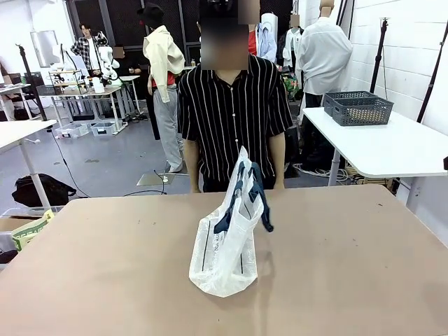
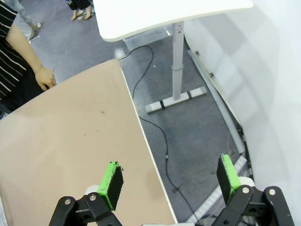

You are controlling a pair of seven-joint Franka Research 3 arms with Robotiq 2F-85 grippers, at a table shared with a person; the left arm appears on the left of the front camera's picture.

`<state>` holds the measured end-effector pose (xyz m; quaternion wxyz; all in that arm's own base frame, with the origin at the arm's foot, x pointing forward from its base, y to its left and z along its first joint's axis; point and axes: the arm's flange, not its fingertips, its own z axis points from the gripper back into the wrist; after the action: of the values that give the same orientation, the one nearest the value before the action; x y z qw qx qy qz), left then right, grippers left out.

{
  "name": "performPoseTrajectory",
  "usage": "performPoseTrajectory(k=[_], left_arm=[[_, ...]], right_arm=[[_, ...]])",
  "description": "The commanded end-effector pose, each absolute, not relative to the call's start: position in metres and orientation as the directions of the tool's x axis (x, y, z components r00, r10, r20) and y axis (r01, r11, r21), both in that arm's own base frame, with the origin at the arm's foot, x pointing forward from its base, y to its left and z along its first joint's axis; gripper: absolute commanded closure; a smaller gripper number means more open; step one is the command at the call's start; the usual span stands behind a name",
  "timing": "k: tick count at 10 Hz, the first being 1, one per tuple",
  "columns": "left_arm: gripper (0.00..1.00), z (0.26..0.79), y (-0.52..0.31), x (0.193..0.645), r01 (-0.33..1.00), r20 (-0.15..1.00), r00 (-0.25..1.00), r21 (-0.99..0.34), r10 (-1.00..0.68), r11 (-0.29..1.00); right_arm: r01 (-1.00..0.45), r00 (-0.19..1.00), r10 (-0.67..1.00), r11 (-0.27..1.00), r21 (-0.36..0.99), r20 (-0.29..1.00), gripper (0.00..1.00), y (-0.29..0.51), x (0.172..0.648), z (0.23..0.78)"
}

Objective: Transfer purchased items from the store into the shopping bag.
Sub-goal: Open the Reusable shopping bag in the center of the table.

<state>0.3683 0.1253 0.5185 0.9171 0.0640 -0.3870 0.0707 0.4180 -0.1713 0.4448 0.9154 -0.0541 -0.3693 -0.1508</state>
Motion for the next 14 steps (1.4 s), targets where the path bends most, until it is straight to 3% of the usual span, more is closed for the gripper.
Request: performPoseTrajectory(k=[1,3,5,6,7,10,11,13,14], left_arm=[[0.00,0.518,0.125,0.368,-0.179,0.719,0.691,0.063,0.080,0.982],[0.00,0.568,0.047,0.433,0.097,0.786,0.590,0.159,-0.185,0.983],[0.00,0.613,-0.035,0.480,0.240,0.803,0.492,0.246,-0.336,0.939],[0.00,0.622,-0.063,0.496,0.312,0.824,0.468,0.184,-0.319,0.932],[0.00,0.624,-0.097,0.507,0.384,0.848,0.451,0.095,-0.277,0.918],[0.00,0.611,-0.147,0.513,0.454,0.834,0.482,0.025,-0.269,0.891],[0.00,0.614,-0.163,0.510,0.393,0.850,0.451,0.083,-0.271,0.916],[0.00,0.604,-0.176,0.512,0.421,0.846,0.466,0.044,-0.258,0.906],[0.00,0.597,-0.175,0.502,0.348,0.807,0.555,-0.007,-0.200,0.938]], right_arm=[[0.316,0.682,-0.236,0.949,0.012,0.692,0.00,-0.171,0.418,0.445],[0.131,0.651,-0.088,0.991,0.003,0.754,0.00,-0.113,0.453,0.506],[0.041,0.640,-0.021,0.999,-0.007,0.768,0.00,-0.047,0.477,0.566],[-0.038,0.642,-0.003,0.999,0.035,0.767,0.00,-0.021,0.475,0.588],[-0.214,0.691,0.016,0.959,0.184,0.723,0.00,0.016,0.466,0.607],[-0.399,0.674,0.186,0.906,0.141,0.715,0.00,0.076,0.446,0.608],[-0.303,0.659,0.075,0.937,0.173,0.748,0.00,0.091,0.448,0.623],[-0.303,0.659,0.075,0.937,0.173,0.748,0.00,0.091,0.448,0.623],[-0.350,0.667,0.114,0.920,0.176,0.736,0.00,0.099,0.442,0.623]])
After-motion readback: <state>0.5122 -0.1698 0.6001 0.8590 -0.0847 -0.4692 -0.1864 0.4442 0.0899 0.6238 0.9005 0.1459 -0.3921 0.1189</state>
